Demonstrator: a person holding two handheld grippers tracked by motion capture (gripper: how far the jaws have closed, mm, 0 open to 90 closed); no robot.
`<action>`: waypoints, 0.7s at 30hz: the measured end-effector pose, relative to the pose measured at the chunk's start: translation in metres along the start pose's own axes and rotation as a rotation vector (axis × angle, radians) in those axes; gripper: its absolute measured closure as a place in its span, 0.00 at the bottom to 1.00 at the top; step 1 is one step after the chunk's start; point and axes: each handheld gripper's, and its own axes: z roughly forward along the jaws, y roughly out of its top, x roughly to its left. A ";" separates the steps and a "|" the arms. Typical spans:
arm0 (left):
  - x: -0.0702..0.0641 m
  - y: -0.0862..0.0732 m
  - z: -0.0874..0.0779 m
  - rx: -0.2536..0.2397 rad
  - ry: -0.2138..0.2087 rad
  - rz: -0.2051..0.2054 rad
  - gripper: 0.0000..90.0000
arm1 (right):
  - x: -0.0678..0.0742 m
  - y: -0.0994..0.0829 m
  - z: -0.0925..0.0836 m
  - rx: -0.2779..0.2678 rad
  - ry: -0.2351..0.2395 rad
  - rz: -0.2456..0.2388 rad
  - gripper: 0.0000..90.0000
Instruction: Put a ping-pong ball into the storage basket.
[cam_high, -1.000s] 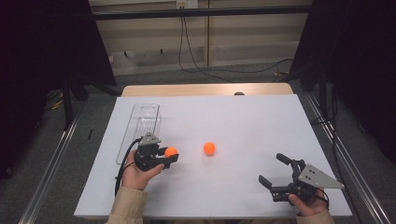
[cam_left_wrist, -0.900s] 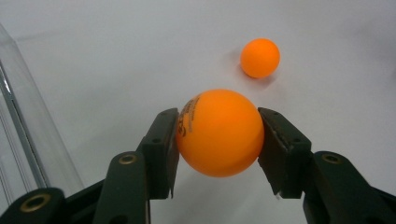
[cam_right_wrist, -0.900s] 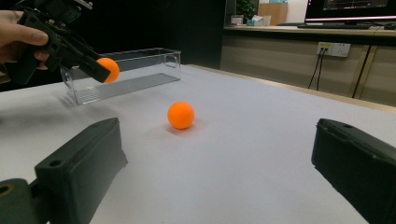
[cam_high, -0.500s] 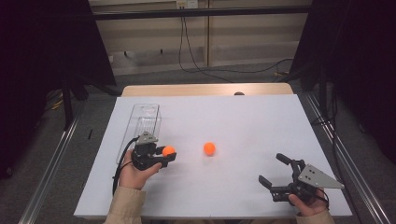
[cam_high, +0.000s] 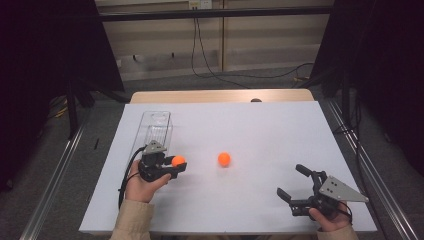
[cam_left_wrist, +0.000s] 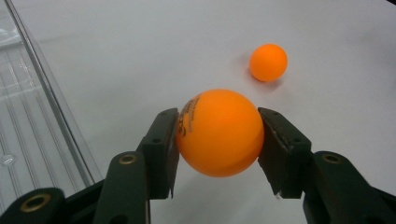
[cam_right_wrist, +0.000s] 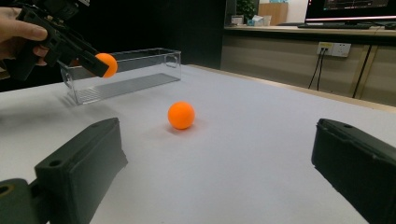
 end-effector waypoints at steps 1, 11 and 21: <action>0.000 0.000 0.000 -0.003 0.001 -0.002 0.57 | 0.000 0.000 0.000 -0.001 0.001 0.001 0.02; 0.002 0.000 -0.003 -0.006 0.006 -0.014 0.57 | 0.000 0.000 0.000 0.000 0.000 0.001 0.02; 0.005 0.000 -0.006 -0.010 0.013 -0.010 0.57 | 0.000 0.000 0.000 -0.001 -0.001 0.002 0.02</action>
